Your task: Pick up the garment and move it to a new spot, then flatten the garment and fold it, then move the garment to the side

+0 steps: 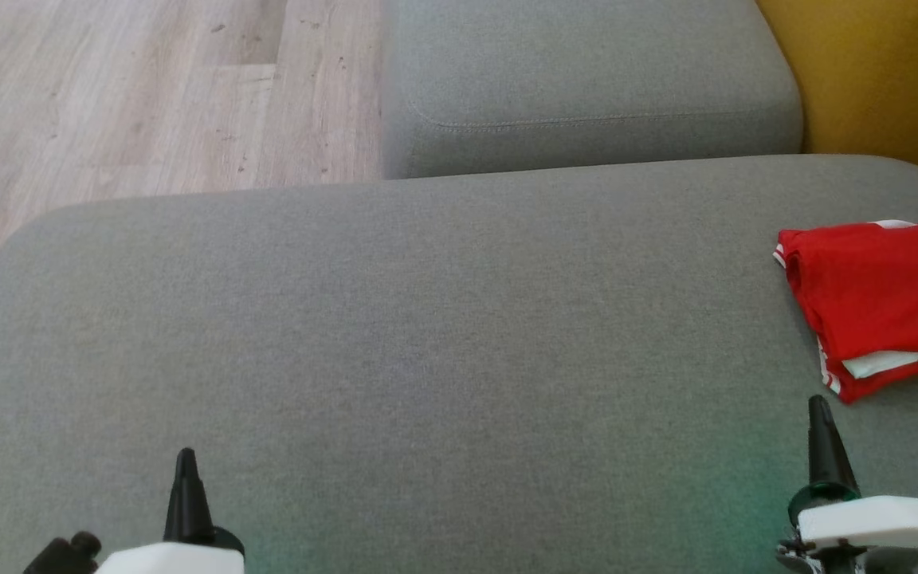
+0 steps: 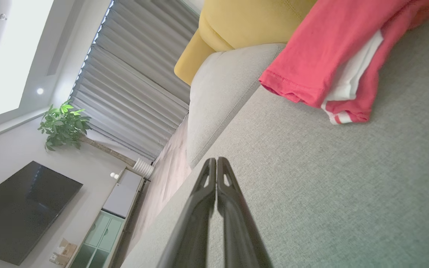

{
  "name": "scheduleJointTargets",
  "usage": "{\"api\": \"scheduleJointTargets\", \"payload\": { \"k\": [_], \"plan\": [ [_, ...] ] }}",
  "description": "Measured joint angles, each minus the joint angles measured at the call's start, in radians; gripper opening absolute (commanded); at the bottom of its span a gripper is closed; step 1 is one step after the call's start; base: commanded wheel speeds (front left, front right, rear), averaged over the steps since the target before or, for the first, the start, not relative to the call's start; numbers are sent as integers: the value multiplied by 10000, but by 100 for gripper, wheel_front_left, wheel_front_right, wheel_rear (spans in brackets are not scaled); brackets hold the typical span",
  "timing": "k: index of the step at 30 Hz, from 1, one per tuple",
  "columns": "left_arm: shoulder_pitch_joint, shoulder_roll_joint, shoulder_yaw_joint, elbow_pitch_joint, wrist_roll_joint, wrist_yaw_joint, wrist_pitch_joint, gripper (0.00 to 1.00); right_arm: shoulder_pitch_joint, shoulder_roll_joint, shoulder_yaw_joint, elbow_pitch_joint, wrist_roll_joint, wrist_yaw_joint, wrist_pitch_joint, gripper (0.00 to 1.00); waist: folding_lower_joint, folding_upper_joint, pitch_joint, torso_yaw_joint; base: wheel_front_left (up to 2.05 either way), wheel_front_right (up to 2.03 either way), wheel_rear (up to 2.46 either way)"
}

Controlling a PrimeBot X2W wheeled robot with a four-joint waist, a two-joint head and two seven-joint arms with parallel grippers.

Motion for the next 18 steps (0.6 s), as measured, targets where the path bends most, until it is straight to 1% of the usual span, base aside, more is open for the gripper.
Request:
{"api": "scheduleJointTargets", "payload": {
  "k": [9, 18],
  "plan": [
    [-324, 2, 230, 111, -1024, -105, 240, 0, -248, 0, -136, 115, 1051, 0, 242, 0, 0, 0, 97, -39, 0, 0, 0],
    [-609, 2, 387, 263, -2165, -299, 558, 0, -449, 0, -297, 228, 2220, -2, 552, 0, 0, 0, 206, -82, 0, 0, 0]
  ]
}}
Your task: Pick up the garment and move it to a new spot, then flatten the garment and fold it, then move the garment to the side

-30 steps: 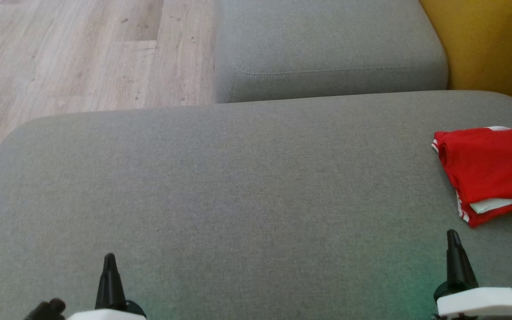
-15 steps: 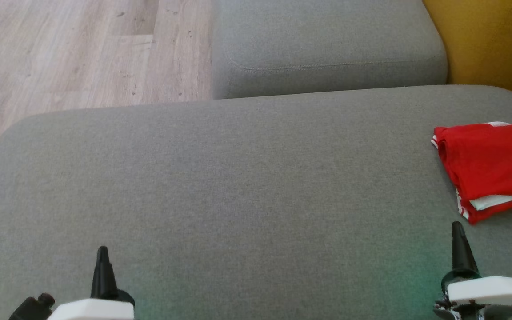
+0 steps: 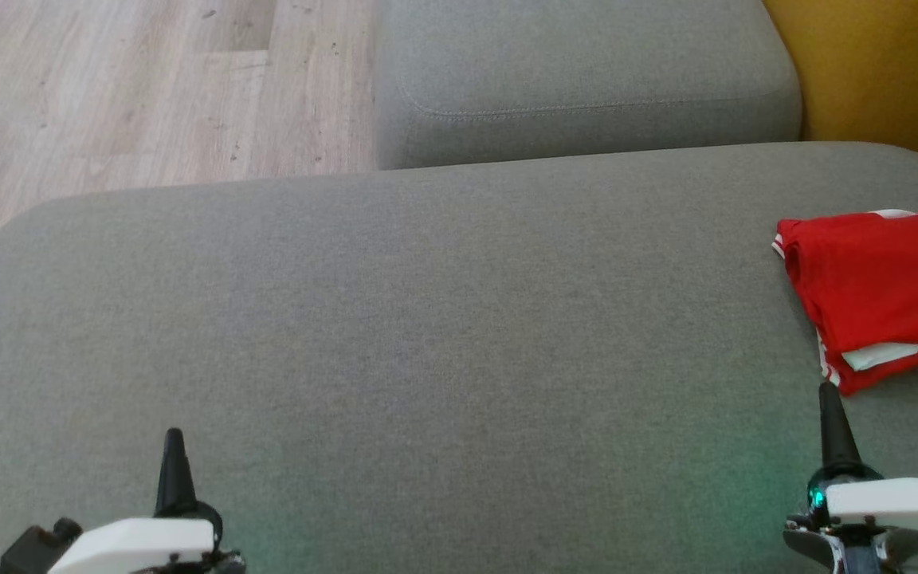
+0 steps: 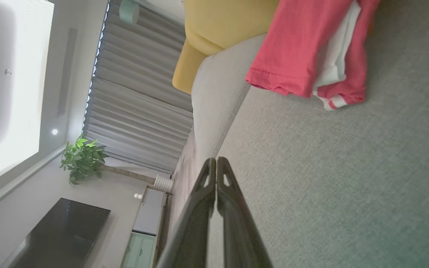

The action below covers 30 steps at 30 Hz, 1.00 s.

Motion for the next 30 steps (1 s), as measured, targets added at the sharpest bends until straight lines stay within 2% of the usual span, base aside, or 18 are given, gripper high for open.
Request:
{"api": "scheduleJointTargets", "payload": {
  "k": [30],
  "plan": [
    [-848, -12, 681, 389, -3266, -420, 819, 0, -845, 2, -443, 313, 3359, 0, 784, 0, -1, 0, 313, -125, 0, 0, 0]
  ]
}}
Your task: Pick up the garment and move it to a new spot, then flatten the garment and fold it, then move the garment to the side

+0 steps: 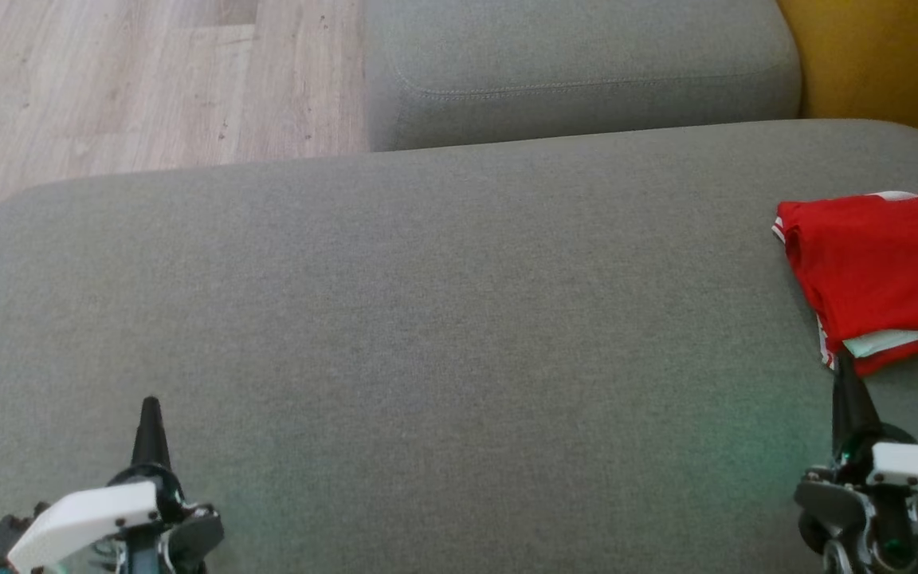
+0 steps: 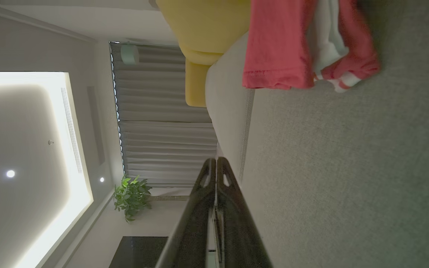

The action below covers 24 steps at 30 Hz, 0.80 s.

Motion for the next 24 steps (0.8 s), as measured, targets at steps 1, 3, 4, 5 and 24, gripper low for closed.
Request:
{"api": "scheduleJointTargets", "payload": {
  "k": [1, 3, 4, 5, 24],
  "plan": [
    [-44, -2, 40, 27, -117, -44, 46, 0, -44, 0, -25, 21, 109, 0, 12, 0, 0, 0, 11, -4, 0, 0, 0],
    [-107, -2, 123, 48, -353, -75, 92, 0, -181, 0, -71, 40, 347, 0, 92, 0, 0, 0, 33, -13, 0, 0, 0],
    [-123, -4, 151, 58, -462, -86, 96, 0, -240, 0, -94, 44, 474, 0, 100, 0, 0, 0, 44, -17, 0, 0, 0],
    [-129, -4, 182, 73, -562, -90, 155, 0, -298, 0, -109, 52, 593, 0, 107, 0, 0, 0, 55, -21, 0, 0, 0],
    [-275, -31, 261, 146, -861, -163, 270, 0, -367, 8, -205, 84, 897, 0, 245, 0, 0, 0, 74, -30, 0, 0, 0]
  ]
}}
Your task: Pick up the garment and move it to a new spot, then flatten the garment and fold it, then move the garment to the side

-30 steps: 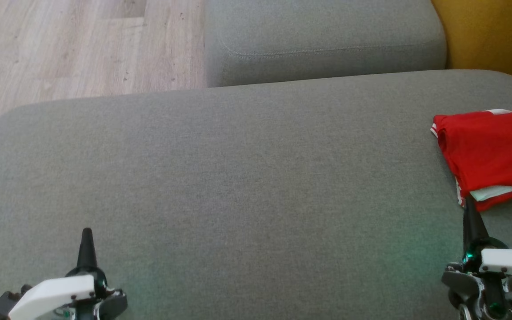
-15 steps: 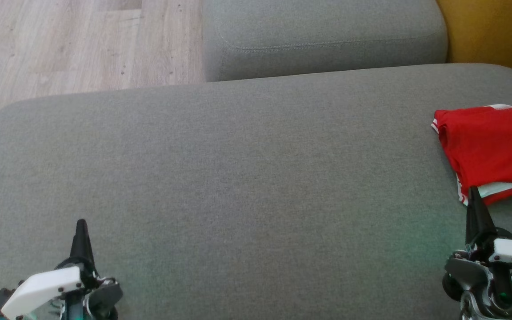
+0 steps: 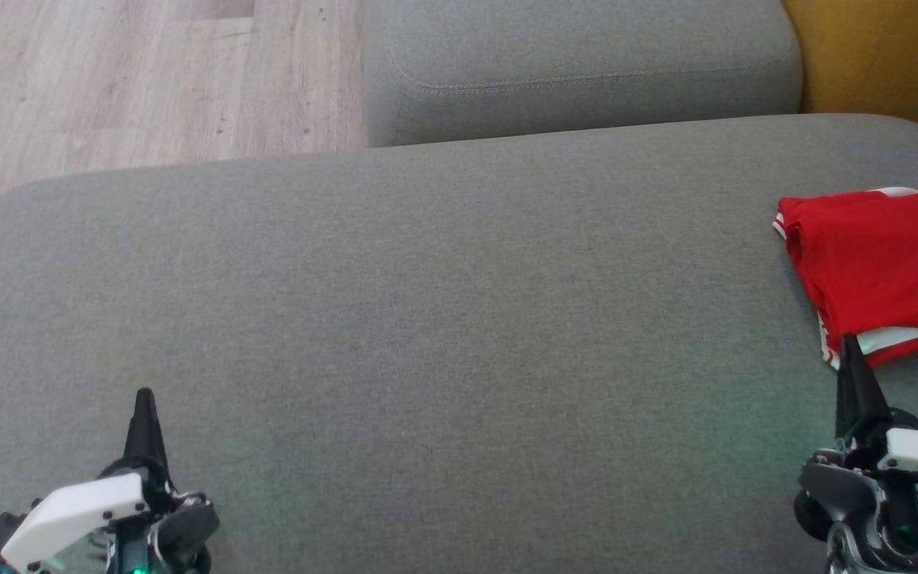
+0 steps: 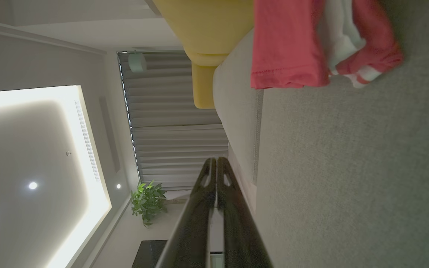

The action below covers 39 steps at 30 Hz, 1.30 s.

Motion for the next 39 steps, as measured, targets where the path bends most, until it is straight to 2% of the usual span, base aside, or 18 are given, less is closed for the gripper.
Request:
{"api": "scheduleJointTargets", "payload": {
  "k": [39],
  "plan": [
    [0, -96, 199, 2, 31, 0, 130, 0, 0, 36, -79, 6, -8, 0, 121, 0, 0, 0, -1, 0, 0, 0, 0]
  ]
}}
